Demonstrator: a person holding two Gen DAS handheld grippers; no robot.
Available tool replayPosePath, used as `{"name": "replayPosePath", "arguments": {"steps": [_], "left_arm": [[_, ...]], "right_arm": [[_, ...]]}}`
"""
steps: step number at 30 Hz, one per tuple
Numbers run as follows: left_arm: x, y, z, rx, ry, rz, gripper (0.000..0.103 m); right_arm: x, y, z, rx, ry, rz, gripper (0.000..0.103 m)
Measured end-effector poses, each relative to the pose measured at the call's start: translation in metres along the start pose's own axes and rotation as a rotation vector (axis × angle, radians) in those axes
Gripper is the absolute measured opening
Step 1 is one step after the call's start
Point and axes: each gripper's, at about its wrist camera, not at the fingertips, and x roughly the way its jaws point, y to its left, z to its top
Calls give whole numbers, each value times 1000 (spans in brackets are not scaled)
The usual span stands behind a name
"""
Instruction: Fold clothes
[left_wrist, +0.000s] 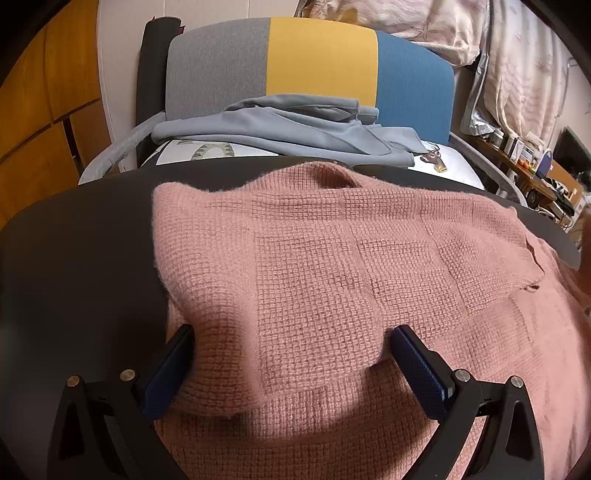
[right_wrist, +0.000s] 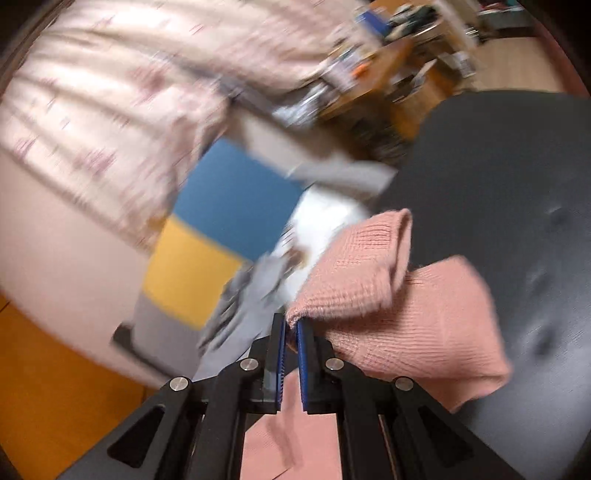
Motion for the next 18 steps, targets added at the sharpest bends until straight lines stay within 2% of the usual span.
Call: {"name": "replayPosePath", "arguments": {"steps": [8, 12, 15, 18], "left_arm": [[1, 0, 0, -6, 0, -6, 103], [0, 0, 2, -5, 6, -1, 103], [-2, 0, 4, -4, 12, 5, 103], [-5, -2, 9, -23, 22, -11, 103]], "right_arm": [[71, 95, -112, -147, 251, 247, 2], [99, 117, -166, -189, 337, 293, 3], [98, 104, -193, -232, 342, 246, 6], [92, 65, -206, -334, 345, 60, 7]]}}
